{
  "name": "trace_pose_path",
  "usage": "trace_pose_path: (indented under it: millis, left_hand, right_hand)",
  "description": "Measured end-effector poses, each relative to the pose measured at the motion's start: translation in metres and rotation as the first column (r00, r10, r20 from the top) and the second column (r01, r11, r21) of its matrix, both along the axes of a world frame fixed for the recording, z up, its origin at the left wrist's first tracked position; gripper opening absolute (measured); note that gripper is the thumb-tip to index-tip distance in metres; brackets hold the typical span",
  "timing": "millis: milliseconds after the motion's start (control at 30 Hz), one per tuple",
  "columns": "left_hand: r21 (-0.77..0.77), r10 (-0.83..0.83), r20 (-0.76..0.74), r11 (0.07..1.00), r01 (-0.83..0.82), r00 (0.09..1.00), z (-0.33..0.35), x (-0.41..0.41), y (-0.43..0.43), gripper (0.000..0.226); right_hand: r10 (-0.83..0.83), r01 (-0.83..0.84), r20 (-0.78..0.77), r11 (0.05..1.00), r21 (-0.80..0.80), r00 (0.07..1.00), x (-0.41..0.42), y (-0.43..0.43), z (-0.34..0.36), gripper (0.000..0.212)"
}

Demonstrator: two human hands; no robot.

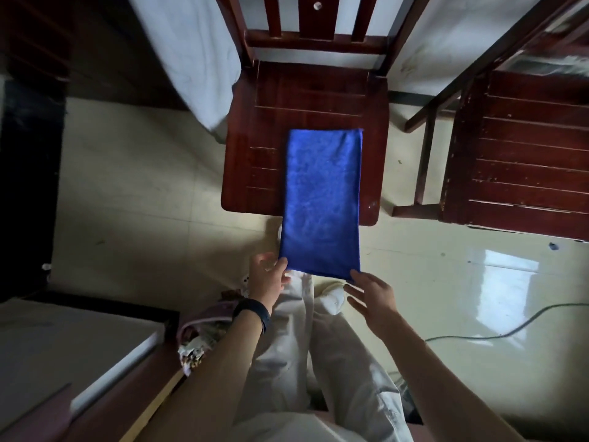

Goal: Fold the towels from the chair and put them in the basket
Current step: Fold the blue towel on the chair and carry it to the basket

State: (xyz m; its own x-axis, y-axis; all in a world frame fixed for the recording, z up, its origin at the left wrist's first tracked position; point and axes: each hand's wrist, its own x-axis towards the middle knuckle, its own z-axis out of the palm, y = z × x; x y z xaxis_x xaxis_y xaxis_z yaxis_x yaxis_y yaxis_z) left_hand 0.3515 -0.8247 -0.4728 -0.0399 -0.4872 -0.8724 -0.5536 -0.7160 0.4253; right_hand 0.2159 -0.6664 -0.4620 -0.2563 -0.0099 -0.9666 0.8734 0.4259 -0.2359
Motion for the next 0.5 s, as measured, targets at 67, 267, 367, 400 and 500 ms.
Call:
trace_pose_path:
  millis: [67,267,367,400,500]
  left_hand:
    - [-0.042,-0.029,-0.034,0.999,0.027,0.999,0.017,0.005,-0.007,0.025]
    - [-0.078,-0.222,-0.133,0.974,0.213,0.966,0.045,-0.005,-0.051,0.012]
    - [-0.029,-0.321,-0.238,0.946,0.324,0.917,0.049,-0.027,-0.087,0.019]
    - [-0.025,-0.352,-0.283,0.933,0.36,0.892,0.048,-0.035,-0.099,0.023]
    - [-0.217,-0.574,-0.175,0.815,0.537,0.8,0.027,-0.062,-0.133,0.018]
  right_hand:
    - [-0.035,0.035,0.007,0.999,-0.008,0.999,0.01,-0.001,0.014,0.018]
    - [0.032,-0.051,-0.254,0.996,-0.07,0.967,-0.004,-0.028,0.043,0.021]
    - [0.064,-0.102,-0.328,0.99,-0.099,0.943,-0.036,-0.055,0.046,0.011]
    - [0.082,-0.129,-0.344,0.985,-0.114,0.935,-0.049,-0.065,0.044,0.018]
    - [0.25,-0.304,-0.458,0.952,-0.046,0.853,-0.088,-0.091,0.023,0.033]
